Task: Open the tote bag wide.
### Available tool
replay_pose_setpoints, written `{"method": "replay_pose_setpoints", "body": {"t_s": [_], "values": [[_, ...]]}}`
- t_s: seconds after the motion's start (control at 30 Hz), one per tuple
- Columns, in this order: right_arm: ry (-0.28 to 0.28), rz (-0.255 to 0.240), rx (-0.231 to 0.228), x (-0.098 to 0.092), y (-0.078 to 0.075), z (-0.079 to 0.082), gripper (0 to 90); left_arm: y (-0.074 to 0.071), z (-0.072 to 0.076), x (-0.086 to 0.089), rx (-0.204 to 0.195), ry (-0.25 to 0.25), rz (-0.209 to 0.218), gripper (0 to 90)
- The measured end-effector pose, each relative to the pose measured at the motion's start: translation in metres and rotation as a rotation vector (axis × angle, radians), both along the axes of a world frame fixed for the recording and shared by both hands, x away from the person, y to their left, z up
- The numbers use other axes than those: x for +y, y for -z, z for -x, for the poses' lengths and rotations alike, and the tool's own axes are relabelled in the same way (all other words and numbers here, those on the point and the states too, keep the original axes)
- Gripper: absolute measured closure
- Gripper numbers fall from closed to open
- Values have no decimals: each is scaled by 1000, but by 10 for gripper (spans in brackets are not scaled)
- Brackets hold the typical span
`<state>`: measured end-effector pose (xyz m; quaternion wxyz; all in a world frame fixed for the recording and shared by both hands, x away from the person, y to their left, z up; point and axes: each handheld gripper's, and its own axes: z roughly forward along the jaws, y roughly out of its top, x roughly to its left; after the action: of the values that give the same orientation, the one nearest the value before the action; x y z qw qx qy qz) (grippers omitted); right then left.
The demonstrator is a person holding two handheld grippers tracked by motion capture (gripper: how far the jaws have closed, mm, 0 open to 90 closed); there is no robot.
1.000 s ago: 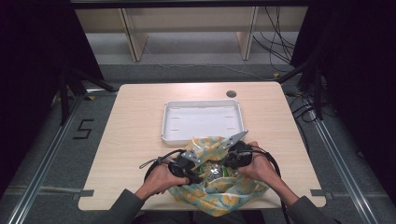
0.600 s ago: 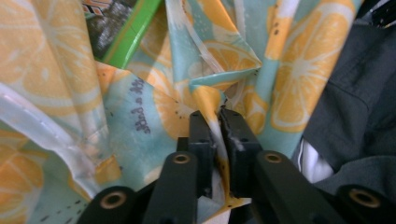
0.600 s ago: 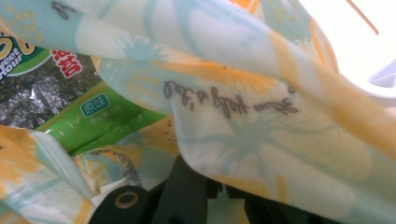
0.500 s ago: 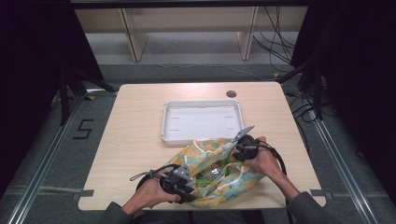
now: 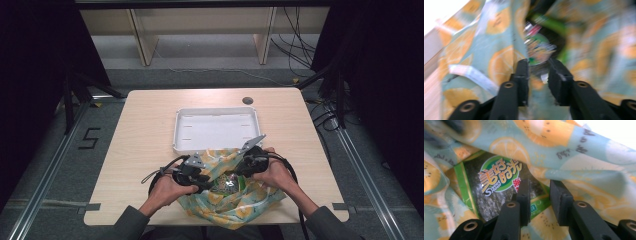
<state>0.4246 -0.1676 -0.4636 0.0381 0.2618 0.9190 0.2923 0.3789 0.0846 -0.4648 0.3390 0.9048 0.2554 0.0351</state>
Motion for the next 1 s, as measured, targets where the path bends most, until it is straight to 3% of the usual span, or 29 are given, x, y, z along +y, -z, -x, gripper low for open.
{"method": "replay_pose_setpoints", "body": {"t_s": [0.07,0.1,0.23,0.3,0.37,0.4,0.47,0.57,0.6,0.87,0.93,0.97,1.0], "values": [[17,15,20,1,5,-2,713,8,-6,5,12,-20,-59,747],[22,27,24,-1,8,-4,714,10,-7,7,21,-36,-64,768],[76,21,47,-8,12,-9,730,15,-8,14,29,-59,-72,812],[134,55,47,-20,15,-14,738,19,-3,16,40,-107,-42,824],[139,60,53,-23,15,-15,747,20,-3,16,38,-102,-46,833],[160,87,51,-29,17,-17,756,22,-1,17,39,-91,-68,836],[165,81,53,-31,17,-18,754,22,-2,18,39,-63,-98,839],[142,64,52,-31,18,-20,734,26,0,15,45,-71,-100,838],[141,53,57,-30,20,-20,728,26,0,15,47,-57,-120,837],[124,8,99,-29,23,-22,675,29,1,12,44,-54,-117,831],[133,1,141,-30,24,-23,645,29,2,11,45,-65,-106,831],[125,-7,141,-31,24,-24,622,29,1,11,43,-53,-117,830],[157,-21,178,-30,24,-23,592,29,1,11,42,-53,-118,831]]}}
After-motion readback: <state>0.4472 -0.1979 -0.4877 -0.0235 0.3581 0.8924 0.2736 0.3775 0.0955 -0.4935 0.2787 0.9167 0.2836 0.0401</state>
